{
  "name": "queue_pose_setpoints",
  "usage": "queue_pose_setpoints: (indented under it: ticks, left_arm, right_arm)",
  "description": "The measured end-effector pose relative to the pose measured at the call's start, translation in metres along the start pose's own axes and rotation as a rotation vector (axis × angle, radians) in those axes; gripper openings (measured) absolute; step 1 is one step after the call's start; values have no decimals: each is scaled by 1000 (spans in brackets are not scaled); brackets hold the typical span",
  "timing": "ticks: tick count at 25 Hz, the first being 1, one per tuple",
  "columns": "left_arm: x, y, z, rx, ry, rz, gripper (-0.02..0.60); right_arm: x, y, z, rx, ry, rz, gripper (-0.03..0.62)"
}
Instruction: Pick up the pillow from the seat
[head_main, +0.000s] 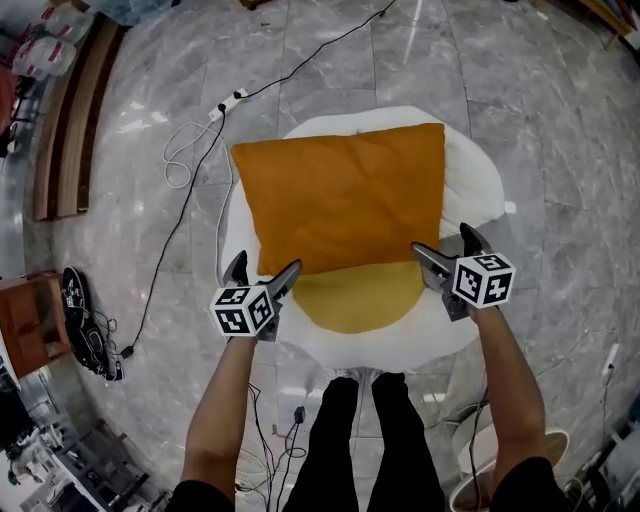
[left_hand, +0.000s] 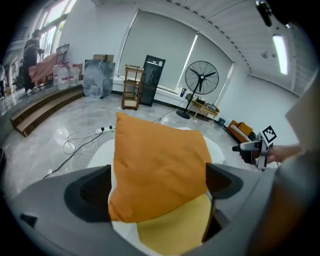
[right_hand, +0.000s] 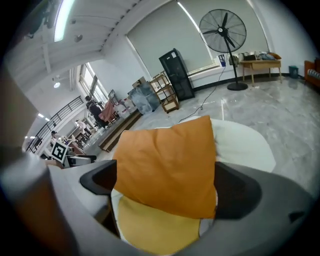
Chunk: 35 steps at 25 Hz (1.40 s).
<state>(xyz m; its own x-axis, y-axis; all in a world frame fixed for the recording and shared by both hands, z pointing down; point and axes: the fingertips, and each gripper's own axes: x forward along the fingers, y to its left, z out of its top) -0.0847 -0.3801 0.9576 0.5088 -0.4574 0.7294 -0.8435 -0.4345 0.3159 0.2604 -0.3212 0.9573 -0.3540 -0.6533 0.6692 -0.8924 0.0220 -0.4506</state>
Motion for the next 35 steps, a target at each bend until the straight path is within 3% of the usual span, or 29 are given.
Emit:
queue_pose_setpoints:
  ticks: [2, 7, 11, 15, 18, 19, 28, 35]
  left_arm:
    - [17, 17, -3, -5, 21, 2, 575]
    - [56, 44, -8, 87, 74, 11, 575]
    - [87, 53, -8, 53, 75, -19, 574]
    - [108, 61, -5, 7, 83, -43, 574]
    - [121, 67, -4, 1, 88, -34, 572]
    - [122, 68, -3, 6, 85, -33, 564]
    - [109, 40, -1, 36, 81, -12, 254]
    - [64, 10, 15, 19, 30, -36, 209]
  right_arm:
    - [24, -23, -5, 17, 22, 7, 589]
    - [75, -71, -19, 75, 90, 16, 589]
    - [111, -87, -36, 158, 147, 45, 589]
    - [132, -104, -54, 170, 218, 9, 589]
    - [144, -100, -64, 187, 261, 55, 580]
    - [147, -97, -65, 198, 265, 72, 549]
    - [128, -73, -61, 105, 252, 48, 229]
    - [67, -49, -26, 71, 127, 60, 204]
